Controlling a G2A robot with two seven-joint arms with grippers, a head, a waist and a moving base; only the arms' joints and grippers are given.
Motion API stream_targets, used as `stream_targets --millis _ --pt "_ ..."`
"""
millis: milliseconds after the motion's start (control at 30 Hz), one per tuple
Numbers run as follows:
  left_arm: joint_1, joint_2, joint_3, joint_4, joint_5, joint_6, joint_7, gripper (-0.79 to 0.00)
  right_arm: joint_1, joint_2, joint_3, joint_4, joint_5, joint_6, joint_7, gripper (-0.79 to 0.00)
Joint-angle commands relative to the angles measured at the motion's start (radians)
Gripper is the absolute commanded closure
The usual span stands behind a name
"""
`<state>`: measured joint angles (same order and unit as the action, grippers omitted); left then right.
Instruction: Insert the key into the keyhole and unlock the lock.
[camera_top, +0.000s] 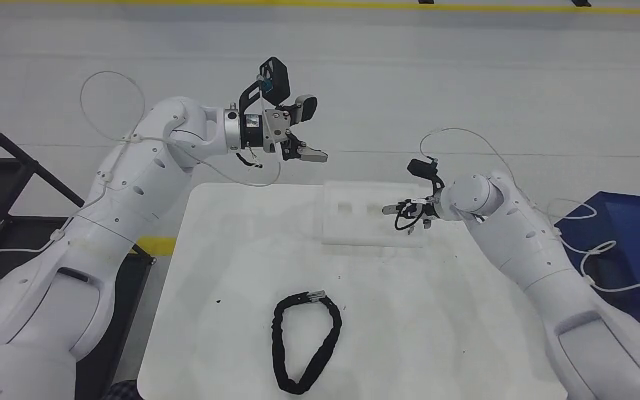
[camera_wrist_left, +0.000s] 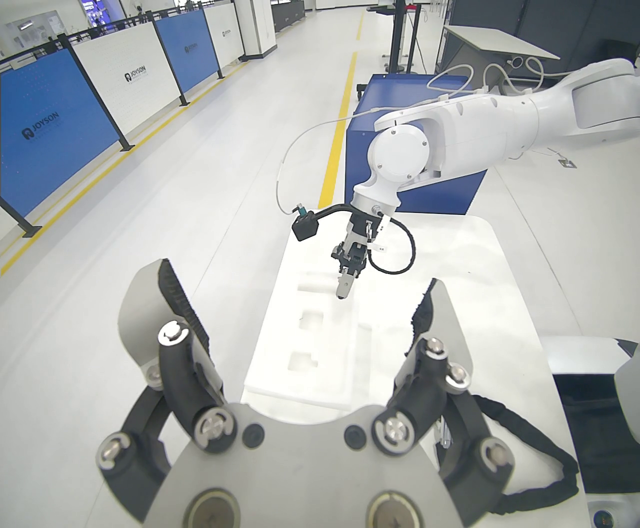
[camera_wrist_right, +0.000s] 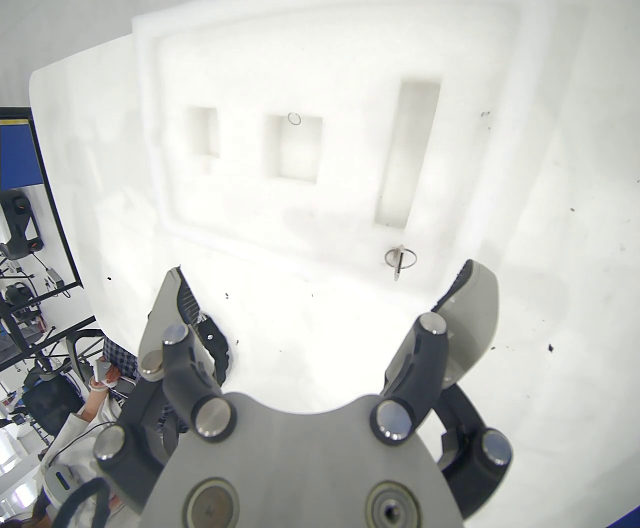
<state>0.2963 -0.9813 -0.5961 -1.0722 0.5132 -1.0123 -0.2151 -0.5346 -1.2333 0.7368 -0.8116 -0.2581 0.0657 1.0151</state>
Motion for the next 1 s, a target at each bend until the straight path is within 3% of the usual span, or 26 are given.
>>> stream_targets --millis 0,233,500,633,733,867,967 --pt "0.000 0.000 0.000 0.000 0.000 0.000 0.000 -0.785 0.000 0.000 0.000 0.000 0.000 0.000 0.000 -0.785" --pt "0.000 0.000 0.000 0.000 0.000 0.000 0.000 -0.785 -0.011 0.009 -0.009 -0.051 -0.095 -0.004 0.004 -0.785" --pt "0.000 0.000 0.000 0.000 0.000 0.000 0.000 -0.785 0.001 -0.004 -0.038 -0.002 -0.133 -0.062 0.063 -0.785" --pt "0.000 0.000 0.000 0.000 0.000 0.000 0.000 -0.785 0.011 -0.021 -0.056 0.041 -0.136 -0.084 0.060 -0.693" --pt "0.000 0.000 0.000 0.000 0.000 0.000 0.000 -0.785 0.023 -0.033 -0.069 0.078 -0.147 -0.087 0.048 -0.570" --pt "0.000 0.000 0.000 0.000 0.000 0.000 0.000 -0.785 0.038 -0.051 -0.091 0.120 -0.173 -0.069 0.041 -0.551" --pt "0.000 0.000 0.000 0.000 0.000 0.000 0.000 -0.785 0.046 -0.063 -0.100 0.145 -0.180 -0.070 0.032 -0.440"
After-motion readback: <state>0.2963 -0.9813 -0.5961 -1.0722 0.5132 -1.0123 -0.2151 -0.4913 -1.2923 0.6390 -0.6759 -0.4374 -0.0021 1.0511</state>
